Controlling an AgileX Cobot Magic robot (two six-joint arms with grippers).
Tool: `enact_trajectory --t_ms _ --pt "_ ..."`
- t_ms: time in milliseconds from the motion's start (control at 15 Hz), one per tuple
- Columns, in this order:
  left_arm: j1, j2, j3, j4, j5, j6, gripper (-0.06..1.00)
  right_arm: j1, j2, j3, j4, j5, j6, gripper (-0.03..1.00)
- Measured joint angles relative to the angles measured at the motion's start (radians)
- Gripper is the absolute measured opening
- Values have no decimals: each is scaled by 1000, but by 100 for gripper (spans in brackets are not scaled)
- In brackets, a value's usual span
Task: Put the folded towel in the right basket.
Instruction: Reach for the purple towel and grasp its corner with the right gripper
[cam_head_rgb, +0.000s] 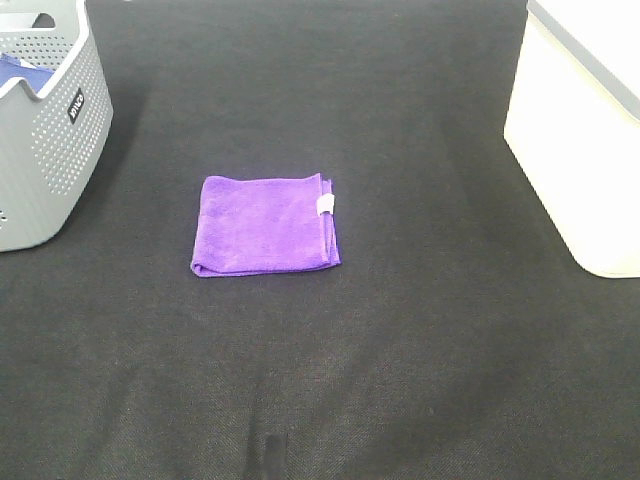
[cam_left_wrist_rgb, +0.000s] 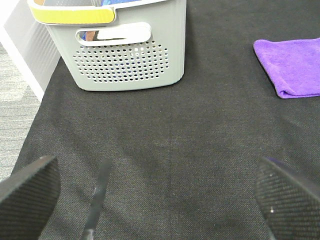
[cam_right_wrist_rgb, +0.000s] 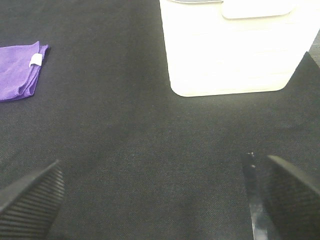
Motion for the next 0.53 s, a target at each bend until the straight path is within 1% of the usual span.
enact_trajectory --t_ms 533 --pt "0 0 0 0 0 0 99 0 0 0 0 0 0 98"
